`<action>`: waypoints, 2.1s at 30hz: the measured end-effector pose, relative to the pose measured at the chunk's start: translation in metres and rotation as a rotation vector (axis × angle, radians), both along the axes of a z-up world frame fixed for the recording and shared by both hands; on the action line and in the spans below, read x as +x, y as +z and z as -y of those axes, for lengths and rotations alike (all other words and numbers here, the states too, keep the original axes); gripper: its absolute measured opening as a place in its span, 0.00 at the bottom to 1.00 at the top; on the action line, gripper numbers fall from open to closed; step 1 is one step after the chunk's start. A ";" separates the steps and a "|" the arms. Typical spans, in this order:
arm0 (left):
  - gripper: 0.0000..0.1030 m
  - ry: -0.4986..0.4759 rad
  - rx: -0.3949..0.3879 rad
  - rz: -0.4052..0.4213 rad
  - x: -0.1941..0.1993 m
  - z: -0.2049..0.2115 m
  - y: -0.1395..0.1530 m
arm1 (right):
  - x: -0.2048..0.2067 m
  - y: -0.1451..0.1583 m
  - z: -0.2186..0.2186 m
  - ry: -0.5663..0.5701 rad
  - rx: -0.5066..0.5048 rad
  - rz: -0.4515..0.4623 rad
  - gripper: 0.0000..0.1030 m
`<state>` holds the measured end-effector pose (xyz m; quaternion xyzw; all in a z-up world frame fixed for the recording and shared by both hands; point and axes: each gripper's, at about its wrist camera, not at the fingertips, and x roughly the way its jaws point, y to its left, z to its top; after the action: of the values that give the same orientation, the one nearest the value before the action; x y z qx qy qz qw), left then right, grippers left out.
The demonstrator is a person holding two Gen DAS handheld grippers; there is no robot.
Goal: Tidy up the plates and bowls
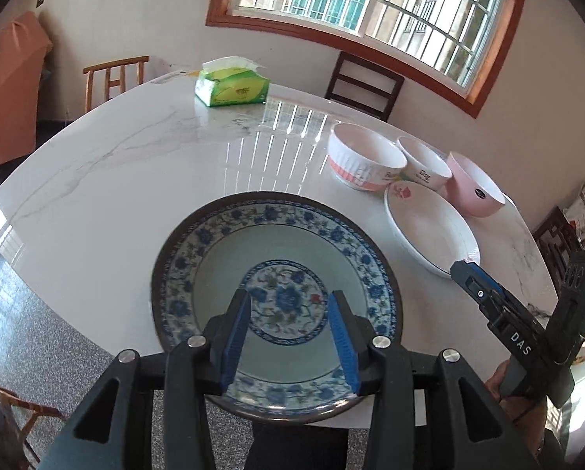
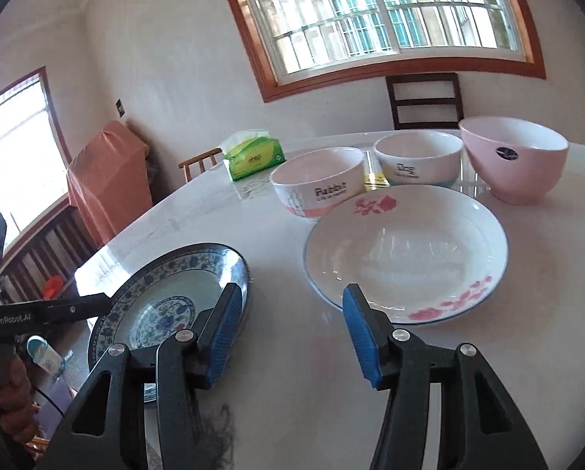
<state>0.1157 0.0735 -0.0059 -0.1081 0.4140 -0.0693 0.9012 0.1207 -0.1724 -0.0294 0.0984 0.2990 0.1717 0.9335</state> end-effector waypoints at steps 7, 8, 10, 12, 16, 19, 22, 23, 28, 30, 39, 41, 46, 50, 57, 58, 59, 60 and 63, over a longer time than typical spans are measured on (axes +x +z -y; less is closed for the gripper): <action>0.41 -0.108 -0.098 -0.076 0.040 0.058 0.003 | 0.011 -0.006 0.084 -0.161 0.028 -0.066 0.51; 0.41 -0.119 -0.115 -0.092 0.050 0.066 0.003 | 0.014 -0.007 0.093 -0.169 0.051 -0.078 0.51; 0.41 -0.128 -0.115 -0.106 0.066 0.081 0.003 | 0.028 -0.011 0.107 -0.165 0.087 -0.131 0.51; 0.41 -0.127 -0.092 -0.128 0.083 0.096 0.001 | 0.041 -0.016 0.118 -0.163 0.127 -0.170 0.51; 0.41 -0.097 -0.069 -0.175 0.115 0.113 -0.011 | 0.061 -0.016 0.121 -0.153 0.087 -0.169 0.51; 0.41 -0.065 -0.085 -0.227 0.135 0.116 -0.023 | 0.076 -0.018 0.119 -0.140 0.073 -0.188 0.50; 0.41 -0.038 -0.077 -0.246 0.147 0.120 -0.031 | 0.086 -0.021 0.117 -0.115 0.053 -0.209 0.49; 0.41 -0.033 -0.066 -0.246 0.150 0.121 -0.033 | 0.088 -0.021 0.116 -0.115 0.048 -0.212 0.49; 0.41 -0.010 -0.061 -0.275 0.162 0.122 -0.043 | 0.096 -0.022 0.115 -0.094 0.027 -0.231 0.48; 0.41 0.000 -0.034 -0.292 0.167 0.125 -0.048 | 0.100 -0.023 0.113 -0.084 0.017 -0.241 0.48; 0.18 -0.006 -0.002 -0.222 0.167 0.141 -0.051 | 0.110 -0.027 0.098 -0.020 -0.058 -0.273 0.15; 0.18 -0.002 -0.020 -0.226 0.165 0.141 -0.052 | 0.108 -0.027 0.101 -0.010 -0.038 -0.275 0.15; 0.18 0.004 -0.039 -0.229 0.151 0.141 -0.055 | 0.090 -0.024 0.101 -0.019 -0.064 -0.251 0.15; 0.18 0.000 -0.079 -0.227 0.131 0.144 -0.054 | 0.072 -0.022 0.107 -0.036 -0.041 -0.248 0.15; 0.18 -0.047 -0.042 -0.149 0.092 0.155 -0.034 | 0.032 -0.020 0.117 -0.067 0.007 -0.242 0.15; 0.18 -0.055 -0.030 -0.138 0.087 0.158 -0.032 | 0.026 -0.020 0.120 -0.073 0.019 -0.242 0.15; 0.18 -0.063 -0.020 -0.127 0.082 0.161 -0.031 | 0.022 -0.019 0.120 -0.078 0.030 -0.243 0.15; 0.18 -0.070 -0.010 -0.118 0.077 0.163 -0.030 | 0.017 -0.019 0.122 -0.082 0.041 -0.244 0.15; 0.18 -0.089 0.015 -0.096 0.065 0.170 -0.028 | 0.005 -0.019 0.126 -0.091 0.056 -0.249 0.15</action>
<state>0.1810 -0.0960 -0.0336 -0.0860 0.4618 -0.1011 0.8770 0.1261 -0.2982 -0.0482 0.1584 0.4028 0.1241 0.8929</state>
